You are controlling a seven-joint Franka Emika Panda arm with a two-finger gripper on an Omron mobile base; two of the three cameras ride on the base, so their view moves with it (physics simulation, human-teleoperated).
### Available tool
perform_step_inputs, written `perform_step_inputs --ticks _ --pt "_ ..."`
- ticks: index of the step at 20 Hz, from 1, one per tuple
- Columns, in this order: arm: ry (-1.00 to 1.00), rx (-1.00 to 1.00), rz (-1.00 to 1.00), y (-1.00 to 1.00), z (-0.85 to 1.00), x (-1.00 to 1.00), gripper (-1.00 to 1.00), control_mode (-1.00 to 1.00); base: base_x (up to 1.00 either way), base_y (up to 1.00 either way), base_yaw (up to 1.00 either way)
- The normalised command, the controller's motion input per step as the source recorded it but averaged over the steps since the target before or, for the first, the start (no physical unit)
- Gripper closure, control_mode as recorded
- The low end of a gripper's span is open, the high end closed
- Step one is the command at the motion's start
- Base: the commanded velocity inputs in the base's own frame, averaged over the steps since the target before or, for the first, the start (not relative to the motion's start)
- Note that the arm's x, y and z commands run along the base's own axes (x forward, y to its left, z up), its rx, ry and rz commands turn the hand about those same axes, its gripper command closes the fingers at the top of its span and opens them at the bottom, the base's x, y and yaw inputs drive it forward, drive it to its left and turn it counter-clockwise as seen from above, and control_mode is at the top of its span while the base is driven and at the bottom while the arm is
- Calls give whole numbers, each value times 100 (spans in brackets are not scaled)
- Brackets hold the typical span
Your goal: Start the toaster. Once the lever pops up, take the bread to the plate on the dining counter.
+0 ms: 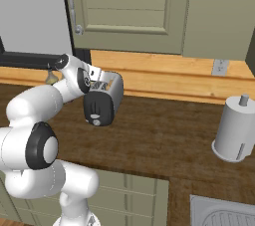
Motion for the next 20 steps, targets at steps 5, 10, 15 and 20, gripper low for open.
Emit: perform_step_inputs --ticks 5,10,15,20 --pt "0 0 0 0 0 0 -100 -100 0 0 0" --pt "0 0 0 0 0 0 -100 -100 0 0 0" --pt "0 0 0 0 0 0 -100 -100 0 0 0" --pt "0 0 0 0 0 0 -100 -100 0 0 0"
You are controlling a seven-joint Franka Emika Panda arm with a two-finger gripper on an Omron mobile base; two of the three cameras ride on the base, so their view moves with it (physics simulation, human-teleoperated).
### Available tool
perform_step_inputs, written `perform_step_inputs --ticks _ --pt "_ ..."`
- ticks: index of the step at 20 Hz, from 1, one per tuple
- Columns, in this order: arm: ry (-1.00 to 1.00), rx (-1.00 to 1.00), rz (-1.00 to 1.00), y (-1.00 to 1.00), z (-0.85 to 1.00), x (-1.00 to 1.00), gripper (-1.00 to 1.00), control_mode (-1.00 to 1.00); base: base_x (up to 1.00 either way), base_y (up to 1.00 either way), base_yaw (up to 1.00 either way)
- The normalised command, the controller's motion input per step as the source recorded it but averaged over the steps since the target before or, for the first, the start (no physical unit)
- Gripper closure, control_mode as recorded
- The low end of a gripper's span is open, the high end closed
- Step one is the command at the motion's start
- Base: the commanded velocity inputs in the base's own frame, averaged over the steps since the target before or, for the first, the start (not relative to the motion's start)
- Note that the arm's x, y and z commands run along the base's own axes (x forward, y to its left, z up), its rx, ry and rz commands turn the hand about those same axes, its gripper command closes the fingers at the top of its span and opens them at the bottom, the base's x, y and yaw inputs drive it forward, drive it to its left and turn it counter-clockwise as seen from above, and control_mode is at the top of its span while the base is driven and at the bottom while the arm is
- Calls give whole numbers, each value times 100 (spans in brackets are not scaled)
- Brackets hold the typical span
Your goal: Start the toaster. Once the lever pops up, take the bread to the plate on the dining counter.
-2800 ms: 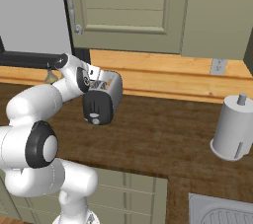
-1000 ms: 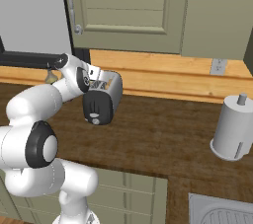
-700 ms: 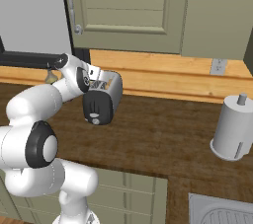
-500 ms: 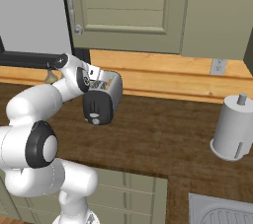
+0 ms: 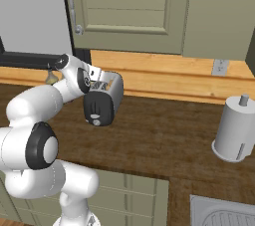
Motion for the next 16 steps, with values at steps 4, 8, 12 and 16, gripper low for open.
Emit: perform_step_inputs --ticks 4,8,12,16 --pt "0 0 0 0 0 0 -100 -100 0 0 0" --pt "0 0 0 0 0 0 -100 -100 0 0 0" --pt "0 0 0 0 0 0 -100 -100 0 0 0" --pt "0 0 0 0 0 0 -100 -100 0 0 0"
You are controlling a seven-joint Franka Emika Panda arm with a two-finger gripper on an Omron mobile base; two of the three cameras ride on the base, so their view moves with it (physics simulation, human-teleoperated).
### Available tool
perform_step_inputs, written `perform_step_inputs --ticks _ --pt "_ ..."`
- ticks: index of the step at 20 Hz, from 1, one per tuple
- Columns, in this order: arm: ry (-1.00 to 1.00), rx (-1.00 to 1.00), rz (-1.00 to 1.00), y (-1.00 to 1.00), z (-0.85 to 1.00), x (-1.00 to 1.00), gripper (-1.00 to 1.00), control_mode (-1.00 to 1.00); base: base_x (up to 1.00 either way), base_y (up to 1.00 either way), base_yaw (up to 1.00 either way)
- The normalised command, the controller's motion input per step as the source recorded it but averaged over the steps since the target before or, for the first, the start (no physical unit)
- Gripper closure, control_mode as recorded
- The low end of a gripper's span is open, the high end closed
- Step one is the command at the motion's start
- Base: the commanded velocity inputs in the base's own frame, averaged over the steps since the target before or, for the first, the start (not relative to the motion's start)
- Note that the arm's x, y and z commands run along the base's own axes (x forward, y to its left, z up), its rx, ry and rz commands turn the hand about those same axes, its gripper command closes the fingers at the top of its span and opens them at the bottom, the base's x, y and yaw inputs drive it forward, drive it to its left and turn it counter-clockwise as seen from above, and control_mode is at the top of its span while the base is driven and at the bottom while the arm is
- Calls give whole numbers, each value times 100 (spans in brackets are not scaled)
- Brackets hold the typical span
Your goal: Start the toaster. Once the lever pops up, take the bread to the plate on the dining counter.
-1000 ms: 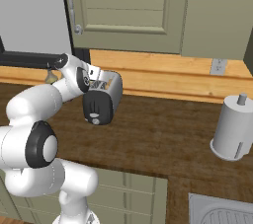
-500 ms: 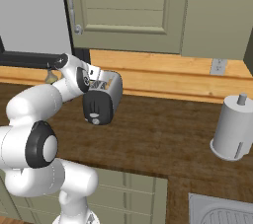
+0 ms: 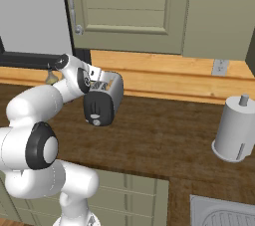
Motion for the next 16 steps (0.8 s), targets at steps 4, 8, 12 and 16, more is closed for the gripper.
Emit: perform_step_inputs --ticks 4,8,12,16 --pt "0 0 0 0 0 0 -100 -100 0 0 0" --pt "0 0 0 0 0 0 -100 -100 0 0 0" --pt "0 0 0 0 0 0 -100 -100 0 0 0" --pt "0 0 0 0 0 0 -100 -100 0 0 0"
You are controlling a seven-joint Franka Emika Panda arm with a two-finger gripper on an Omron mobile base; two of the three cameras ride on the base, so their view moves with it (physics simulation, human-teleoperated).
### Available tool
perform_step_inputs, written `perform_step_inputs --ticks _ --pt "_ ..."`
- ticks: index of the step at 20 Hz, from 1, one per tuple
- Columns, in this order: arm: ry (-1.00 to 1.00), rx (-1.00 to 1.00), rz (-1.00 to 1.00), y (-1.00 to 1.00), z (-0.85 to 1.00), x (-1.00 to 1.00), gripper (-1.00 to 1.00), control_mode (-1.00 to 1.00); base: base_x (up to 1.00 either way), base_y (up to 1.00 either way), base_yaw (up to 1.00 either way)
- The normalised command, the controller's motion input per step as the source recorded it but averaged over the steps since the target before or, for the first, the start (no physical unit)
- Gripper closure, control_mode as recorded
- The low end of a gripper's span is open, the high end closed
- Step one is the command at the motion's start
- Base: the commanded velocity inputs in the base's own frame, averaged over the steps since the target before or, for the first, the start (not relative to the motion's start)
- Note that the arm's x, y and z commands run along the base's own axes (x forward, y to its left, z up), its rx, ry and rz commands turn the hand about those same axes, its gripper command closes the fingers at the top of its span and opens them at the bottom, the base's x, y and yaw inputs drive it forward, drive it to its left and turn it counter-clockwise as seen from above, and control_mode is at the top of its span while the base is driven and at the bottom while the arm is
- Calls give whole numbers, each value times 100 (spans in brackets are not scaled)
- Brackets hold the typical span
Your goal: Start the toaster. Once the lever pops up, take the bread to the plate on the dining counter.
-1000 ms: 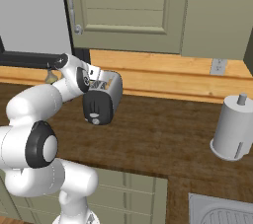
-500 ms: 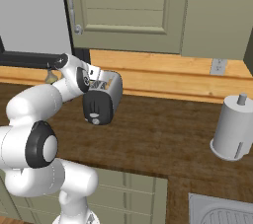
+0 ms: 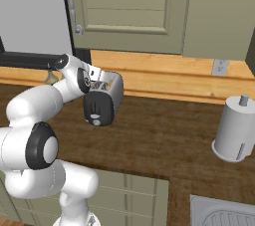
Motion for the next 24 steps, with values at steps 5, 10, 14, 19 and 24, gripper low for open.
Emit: perform_step_inputs --ticks 5,10,14,19,24 --pt "0 0 0 0 0 0 -100 -100 0 0 0" --pt "0 0 0 0 0 0 -100 -100 0 0 0" --pt "0 0 0 0 0 0 -100 -100 0 0 0" --pt "0 0 0 0 0 0 -100 -100 0 0 0" --pt "0 0 0 0 0 0 -100 -100 0 0 0"
